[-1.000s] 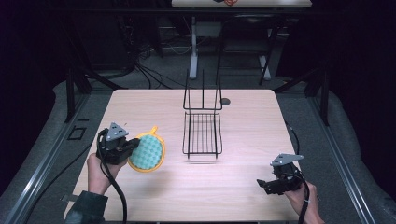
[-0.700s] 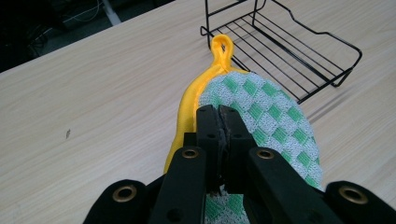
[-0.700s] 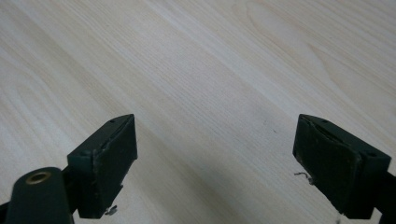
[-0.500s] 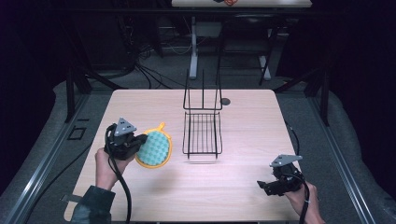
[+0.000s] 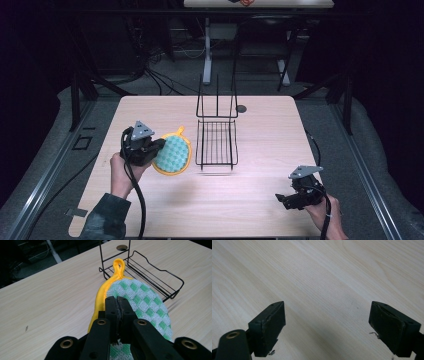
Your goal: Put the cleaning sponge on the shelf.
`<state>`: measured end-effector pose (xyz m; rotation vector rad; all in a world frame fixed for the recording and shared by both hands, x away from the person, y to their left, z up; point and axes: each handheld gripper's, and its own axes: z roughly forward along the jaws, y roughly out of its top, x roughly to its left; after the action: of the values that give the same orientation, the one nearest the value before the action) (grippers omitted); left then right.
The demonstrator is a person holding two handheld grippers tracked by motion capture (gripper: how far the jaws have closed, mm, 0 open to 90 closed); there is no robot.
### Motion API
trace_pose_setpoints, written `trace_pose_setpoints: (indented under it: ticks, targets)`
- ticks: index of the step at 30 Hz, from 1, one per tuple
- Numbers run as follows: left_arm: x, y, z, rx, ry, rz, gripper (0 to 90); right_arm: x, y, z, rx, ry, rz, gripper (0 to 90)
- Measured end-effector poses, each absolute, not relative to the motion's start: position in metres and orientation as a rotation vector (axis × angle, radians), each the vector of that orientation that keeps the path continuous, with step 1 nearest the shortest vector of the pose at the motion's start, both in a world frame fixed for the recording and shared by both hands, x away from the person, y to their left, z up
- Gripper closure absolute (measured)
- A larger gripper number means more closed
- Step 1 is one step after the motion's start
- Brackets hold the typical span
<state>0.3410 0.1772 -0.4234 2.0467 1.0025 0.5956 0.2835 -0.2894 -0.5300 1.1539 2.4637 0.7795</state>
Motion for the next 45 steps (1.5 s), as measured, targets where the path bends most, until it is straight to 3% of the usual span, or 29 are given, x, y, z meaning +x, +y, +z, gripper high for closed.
trace_pose_setpoints:
  ticks: [45]
  targets:
    - [0.378,0.111,-0.439,1.964,0.960,0.565,88.1,0.285,-0.288,-0.534,1.160,2.485,0.768,13.4]
